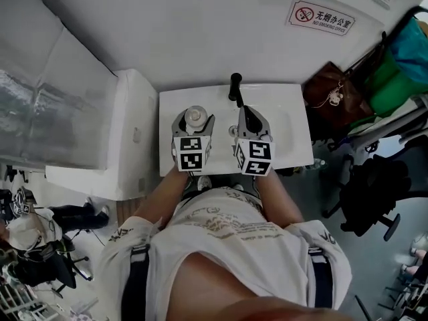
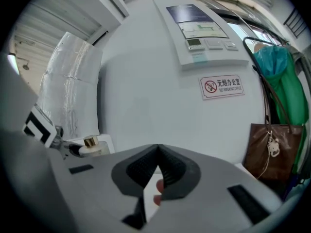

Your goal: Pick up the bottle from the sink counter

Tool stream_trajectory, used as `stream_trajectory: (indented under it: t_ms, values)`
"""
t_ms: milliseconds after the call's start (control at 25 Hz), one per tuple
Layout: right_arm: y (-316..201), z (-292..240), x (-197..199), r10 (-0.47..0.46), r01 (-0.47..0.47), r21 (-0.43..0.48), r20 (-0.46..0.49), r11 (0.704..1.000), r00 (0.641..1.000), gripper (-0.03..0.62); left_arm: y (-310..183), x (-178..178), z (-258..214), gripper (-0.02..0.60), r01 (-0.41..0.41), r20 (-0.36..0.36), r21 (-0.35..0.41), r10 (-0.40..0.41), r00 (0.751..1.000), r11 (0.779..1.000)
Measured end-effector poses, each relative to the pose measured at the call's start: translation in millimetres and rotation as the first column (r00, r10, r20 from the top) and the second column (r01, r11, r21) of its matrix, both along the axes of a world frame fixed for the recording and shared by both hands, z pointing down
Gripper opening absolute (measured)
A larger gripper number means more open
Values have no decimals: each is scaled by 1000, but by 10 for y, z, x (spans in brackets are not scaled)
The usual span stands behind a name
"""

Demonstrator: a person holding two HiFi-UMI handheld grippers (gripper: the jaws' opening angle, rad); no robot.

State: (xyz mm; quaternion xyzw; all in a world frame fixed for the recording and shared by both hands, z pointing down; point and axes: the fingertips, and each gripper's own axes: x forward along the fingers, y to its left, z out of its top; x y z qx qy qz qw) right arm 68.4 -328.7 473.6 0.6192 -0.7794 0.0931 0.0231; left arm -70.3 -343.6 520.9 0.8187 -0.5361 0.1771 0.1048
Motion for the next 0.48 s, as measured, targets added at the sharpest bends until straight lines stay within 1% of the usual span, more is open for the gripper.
stream_trajectory:
  t_ms: [200, 360, 480]
  values:
    - [-33, -40, -104, -44, 44, 12, -1, 999, 999, 23, 110, -120, -143, 333, 60, -19, -2, -60, 998, 998]
    - [-55, -56, -168, -70, 70, 21, 1, 997, 998, 23, 153, -161, -224, 333, 69, -8, 17, -69, 998, 997]
    - [-69, -55, -238, -90, 90, 24, -10, 996, 996, 23, 154, -208, -225, 334, 74, -13, 18, -74, 997, 997]
